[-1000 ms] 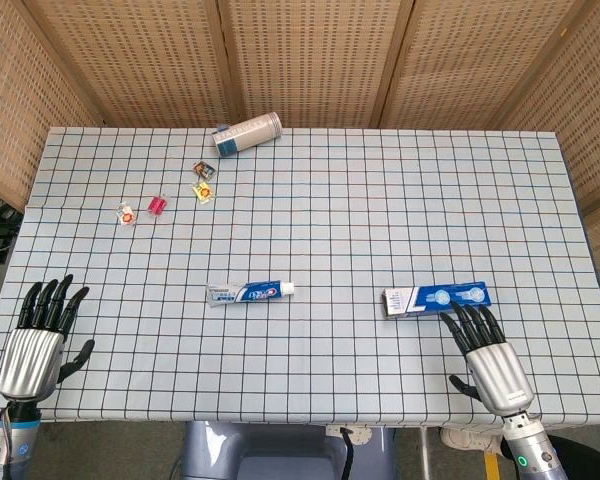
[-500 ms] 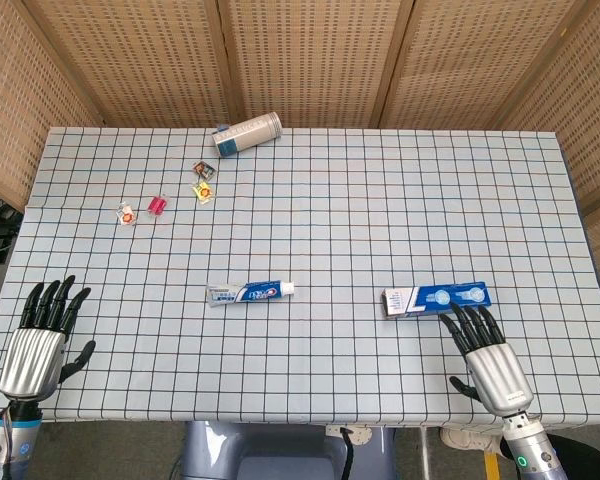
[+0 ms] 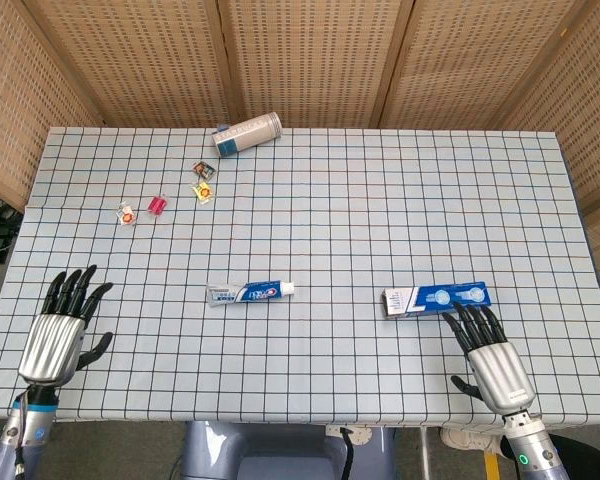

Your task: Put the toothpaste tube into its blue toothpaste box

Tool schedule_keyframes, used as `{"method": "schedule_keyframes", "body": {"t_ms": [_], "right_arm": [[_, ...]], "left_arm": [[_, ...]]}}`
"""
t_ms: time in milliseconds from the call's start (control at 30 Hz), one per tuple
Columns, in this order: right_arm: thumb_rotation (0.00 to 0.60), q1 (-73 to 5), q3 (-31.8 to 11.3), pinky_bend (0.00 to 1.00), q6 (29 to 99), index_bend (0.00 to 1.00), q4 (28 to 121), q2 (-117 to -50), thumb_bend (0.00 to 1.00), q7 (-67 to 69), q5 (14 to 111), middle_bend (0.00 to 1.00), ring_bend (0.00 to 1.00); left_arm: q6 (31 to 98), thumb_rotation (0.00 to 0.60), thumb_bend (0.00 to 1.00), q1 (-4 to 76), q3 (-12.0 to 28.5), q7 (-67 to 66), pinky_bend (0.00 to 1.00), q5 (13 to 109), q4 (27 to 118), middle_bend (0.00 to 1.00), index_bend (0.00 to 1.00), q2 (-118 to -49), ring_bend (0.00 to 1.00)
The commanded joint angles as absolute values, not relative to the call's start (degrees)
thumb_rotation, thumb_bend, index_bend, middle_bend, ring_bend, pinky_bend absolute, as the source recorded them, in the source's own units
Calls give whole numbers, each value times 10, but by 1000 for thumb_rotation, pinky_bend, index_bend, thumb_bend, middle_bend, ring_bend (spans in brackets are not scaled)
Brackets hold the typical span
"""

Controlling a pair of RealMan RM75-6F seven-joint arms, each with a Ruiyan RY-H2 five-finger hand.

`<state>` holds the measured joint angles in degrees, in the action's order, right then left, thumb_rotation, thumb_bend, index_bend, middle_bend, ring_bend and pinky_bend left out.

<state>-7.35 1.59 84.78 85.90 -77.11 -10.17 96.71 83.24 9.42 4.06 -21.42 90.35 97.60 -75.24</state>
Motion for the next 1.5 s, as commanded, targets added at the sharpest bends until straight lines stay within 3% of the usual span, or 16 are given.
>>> {"method": "schedule_keyframes", "body": {"t_ms": [33, 267, 533, 967, 1500], "right_arm": [[600, -74, 14, 0, 845, 112, 856, -773, 161, -103, 963, 0, 0], [600, -75, 14, 0, 841, 113, 855, -774, 161, -99, 959, 0, 0], [600, -77, 13, 0, 835, 113, 852, -774, 161, -94, 953, 0, 0], [600, -78, 8, 0, 830, 113, 847, -770, 160, -74, 940, 0, 0], [600, -80, 4, 0, 824, 113, 841, -770, 160, -61, 928, 0, 0]], "left_arm": [[759, 600, 280, 144, 76, -278, 19, 842, 1031, 0, 266, -741, 9], [675, 600, 282, 221, 123, -387, 59, 713, 1039, 0, 313, -786, 49], [639, 600, 284, 298, 148, -477, 56, 590, 1013, 0, 312, -865, 50], [649, 600, 290, 391, 159, -558, 59, 458, 935, 8, 310, -972, 52], [638, 600, 294, 468, 158, -566, 75, 404, 845, 32, 333, -1040, 69]]}}
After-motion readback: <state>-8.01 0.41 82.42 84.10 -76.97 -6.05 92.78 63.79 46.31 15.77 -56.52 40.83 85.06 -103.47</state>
